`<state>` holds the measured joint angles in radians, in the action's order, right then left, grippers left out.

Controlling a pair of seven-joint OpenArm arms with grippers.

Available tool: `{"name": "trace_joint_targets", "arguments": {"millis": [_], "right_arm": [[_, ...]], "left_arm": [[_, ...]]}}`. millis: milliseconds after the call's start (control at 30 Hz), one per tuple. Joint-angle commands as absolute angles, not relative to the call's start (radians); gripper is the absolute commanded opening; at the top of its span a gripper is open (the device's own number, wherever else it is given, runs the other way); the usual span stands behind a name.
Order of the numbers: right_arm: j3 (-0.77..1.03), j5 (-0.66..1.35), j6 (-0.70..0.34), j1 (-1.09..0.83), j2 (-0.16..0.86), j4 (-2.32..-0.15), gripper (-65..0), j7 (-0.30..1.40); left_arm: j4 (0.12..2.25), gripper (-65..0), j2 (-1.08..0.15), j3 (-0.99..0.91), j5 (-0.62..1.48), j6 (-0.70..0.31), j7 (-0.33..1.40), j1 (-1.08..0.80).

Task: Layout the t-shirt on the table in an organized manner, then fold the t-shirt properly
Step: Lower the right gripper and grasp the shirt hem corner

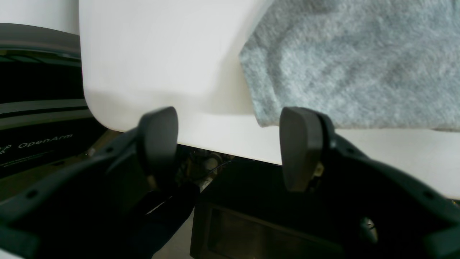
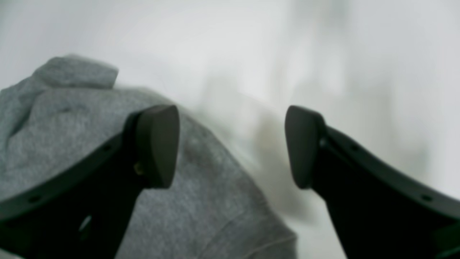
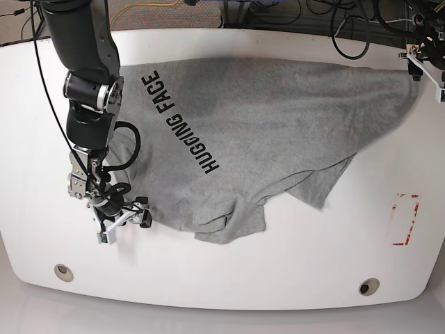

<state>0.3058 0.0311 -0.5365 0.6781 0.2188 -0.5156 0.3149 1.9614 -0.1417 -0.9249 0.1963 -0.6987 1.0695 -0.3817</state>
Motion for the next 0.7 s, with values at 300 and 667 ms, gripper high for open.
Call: {"name": "trace_joint_targets", "arguments": {"millis": [300, 667], "right_arm": [[0.306, 0.047, -0.542, 0.671, 0.197, -0.512, -20.8, 0.277], [0.166, 0.058, -0.544, 0.664, 0.148, -0.512, -20.8, 0.278]], "left_arm": [[1.979, -25.1, -0.157, -0.934, 0.203, -0.698, 1.059, -0.383], [1.979, -25.1, -0.157, -0.934, 0.202, -0.698, 1.059, -0.383]]}}
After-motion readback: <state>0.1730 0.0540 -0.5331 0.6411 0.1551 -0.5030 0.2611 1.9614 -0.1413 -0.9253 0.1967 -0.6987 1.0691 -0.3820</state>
